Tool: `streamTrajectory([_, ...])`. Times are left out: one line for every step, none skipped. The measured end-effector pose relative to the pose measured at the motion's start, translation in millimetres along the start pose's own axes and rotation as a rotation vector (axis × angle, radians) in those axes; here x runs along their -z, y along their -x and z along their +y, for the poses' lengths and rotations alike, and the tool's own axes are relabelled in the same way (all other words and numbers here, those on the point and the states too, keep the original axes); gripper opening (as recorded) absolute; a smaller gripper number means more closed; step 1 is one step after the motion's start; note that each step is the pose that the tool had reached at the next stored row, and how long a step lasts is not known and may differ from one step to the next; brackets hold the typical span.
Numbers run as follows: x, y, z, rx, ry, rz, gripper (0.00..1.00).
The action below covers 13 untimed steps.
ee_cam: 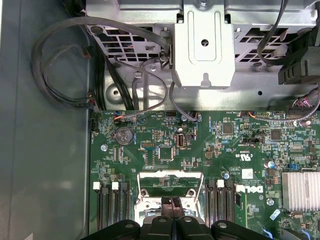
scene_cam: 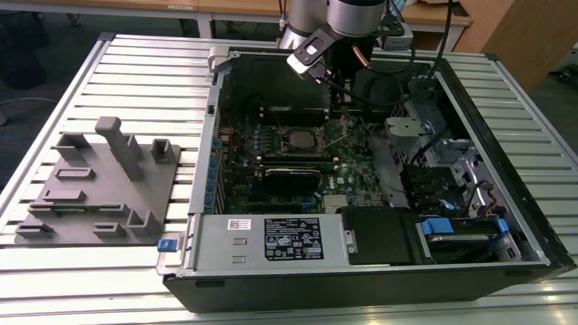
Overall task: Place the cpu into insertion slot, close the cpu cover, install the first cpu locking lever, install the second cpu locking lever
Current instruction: 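Close the cpu cover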
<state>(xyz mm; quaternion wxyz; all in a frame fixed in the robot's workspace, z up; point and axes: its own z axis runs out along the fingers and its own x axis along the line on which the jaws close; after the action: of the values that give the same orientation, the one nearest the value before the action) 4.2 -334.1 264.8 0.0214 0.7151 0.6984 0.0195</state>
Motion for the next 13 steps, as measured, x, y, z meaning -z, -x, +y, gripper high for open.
streamTrajectory([0.0, 0.0, 0.2, 0.000, 0.0000, 0.0000, 0.10])
streamTrajectory([0.0, 0.0, 0.4, 0.000, 0.0000, 0.0000, 0.10])
streamTrajectory([0.0, 0.0, 0.7, 0.000, 0.0001, 0.0000, 0.10])
streamTrajectory([-0.1, 0.0, 1.0, 0.000, 0.0000, 0.0000, 0.10])
streamTrajectory([-0.1, 0.0, 1.0, 0.000, 0.0000, 0.0000, 0.10])
streamTrajectory([-0.1, 0.0, 1.0, 0.000, 0.0000, 0.0000, 0.10])
streamTrajectory([-0.1, 0.0, 1.0, 0.000, 0.0000, 0.0000, 0.10])
streamTrajectory([-0.1, 0.0, 1.0, 0.000, 0.0000, 0.0000, 0.10])
streamTrajectory([-0.1, 0.0, 1.0, 0.000, 0.0000, 0.0000, 0.10])
streamTrajectory([-0.1, 0.0, 1.0, 0.000, 0.0000, 0.0000, 0.10])
streamTrajectory([-0.1, 0.0, 1.1, 0.000, 0.0000, 0.0000, 0.10])
streamTrajectory([-0.1, 0.0, 1.2, 0.000, 0.0000, 0.0000, 0.10])
streamTrajectory([-0.1, 0.0, 1.6, 0.000, 0.0000, -0.0001, 0.10])
